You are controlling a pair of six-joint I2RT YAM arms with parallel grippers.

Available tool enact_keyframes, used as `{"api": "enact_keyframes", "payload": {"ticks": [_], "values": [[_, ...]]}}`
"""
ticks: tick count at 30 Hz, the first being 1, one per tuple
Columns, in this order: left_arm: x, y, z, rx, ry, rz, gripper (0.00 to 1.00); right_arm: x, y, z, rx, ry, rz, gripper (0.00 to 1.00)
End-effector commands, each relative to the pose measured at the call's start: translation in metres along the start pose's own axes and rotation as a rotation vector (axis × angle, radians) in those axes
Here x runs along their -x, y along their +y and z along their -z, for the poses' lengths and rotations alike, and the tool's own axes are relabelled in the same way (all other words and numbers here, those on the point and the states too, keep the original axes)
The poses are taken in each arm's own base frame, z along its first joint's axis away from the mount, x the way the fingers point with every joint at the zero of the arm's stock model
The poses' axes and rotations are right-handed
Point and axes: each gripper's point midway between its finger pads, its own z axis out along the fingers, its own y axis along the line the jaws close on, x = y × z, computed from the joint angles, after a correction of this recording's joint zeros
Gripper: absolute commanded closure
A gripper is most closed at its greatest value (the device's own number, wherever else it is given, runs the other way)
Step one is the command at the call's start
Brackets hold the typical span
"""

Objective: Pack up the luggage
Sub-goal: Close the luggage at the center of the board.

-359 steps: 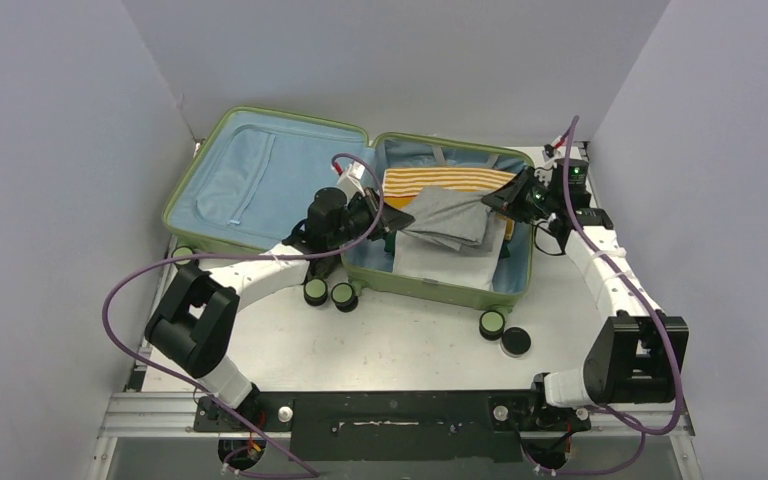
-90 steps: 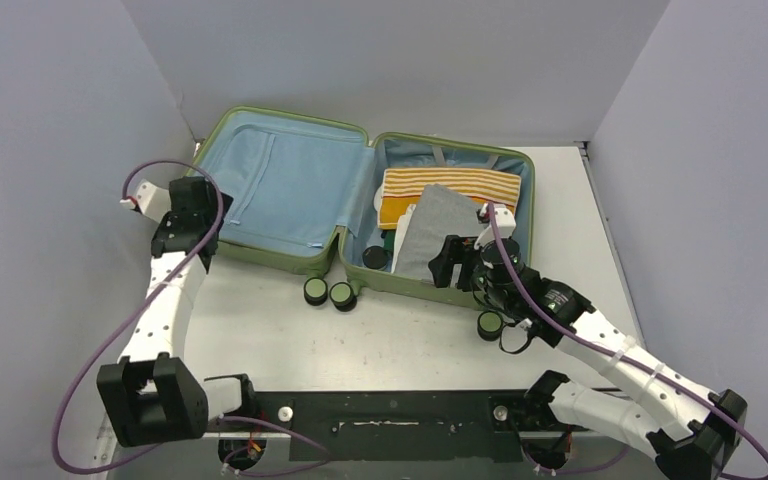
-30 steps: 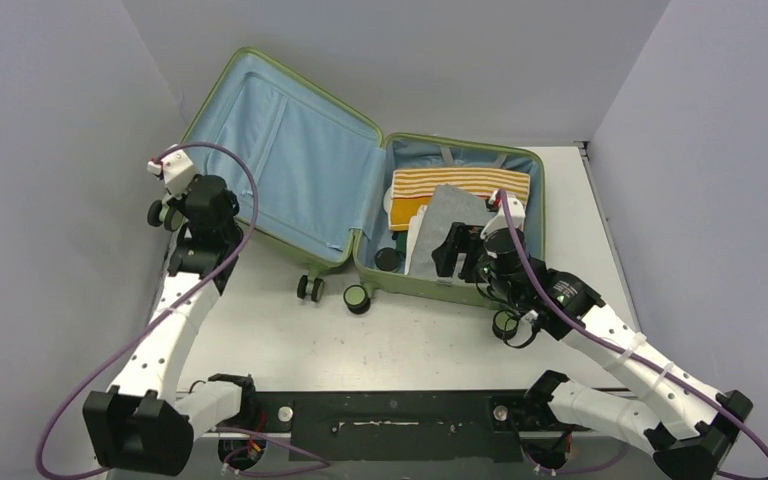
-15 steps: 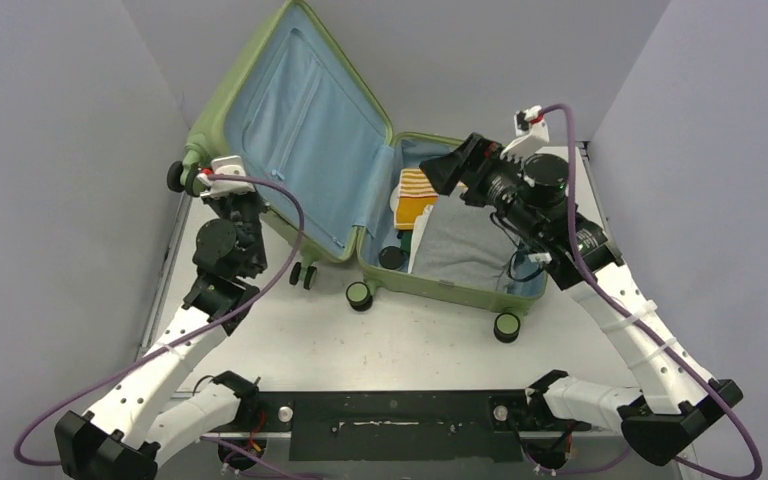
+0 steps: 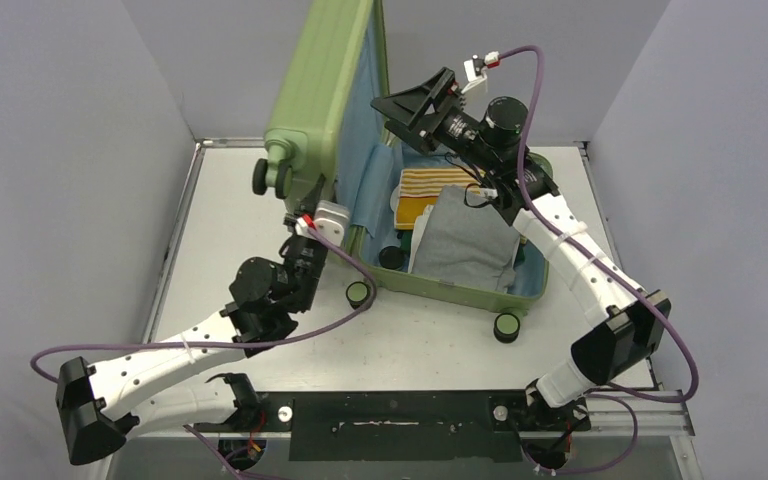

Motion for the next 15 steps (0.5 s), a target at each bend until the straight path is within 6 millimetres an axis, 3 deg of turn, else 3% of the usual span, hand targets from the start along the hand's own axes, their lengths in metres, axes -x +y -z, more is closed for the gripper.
{"api": "enact_keyframes", "payload": {"ticks": [1,6,9,14,15], "values": [[-0.041,-0.068,0.015,-0.207,0.078,-0.220,1.00,0.014,0.076,0.002,0.248,-0.009,-0.005,0.00],[-0.041,-0.094,0.024,-0.243,0.059,-0.266,1.00,0.017,0.072,0.002,0.257,0.003,-0.024,0.01],[-0.044,-0.104,0.027,-0.264,0.060,-0.282,1.00,0.020,0.063,0.010,0.218,-0.017,-0.011,0.08],[-0.042,-0.112,0.032,-0.263,0.051,-0.269,1.00,0.029,0.034,0.032,0.107,-0.045,-0.019,0.56],[-0.040,-0.112,0.033,-0.260,0.054,-0.265,0.87,0.031,0.029,0.038,0.083,-0.055,-0.012,0.62]]}}
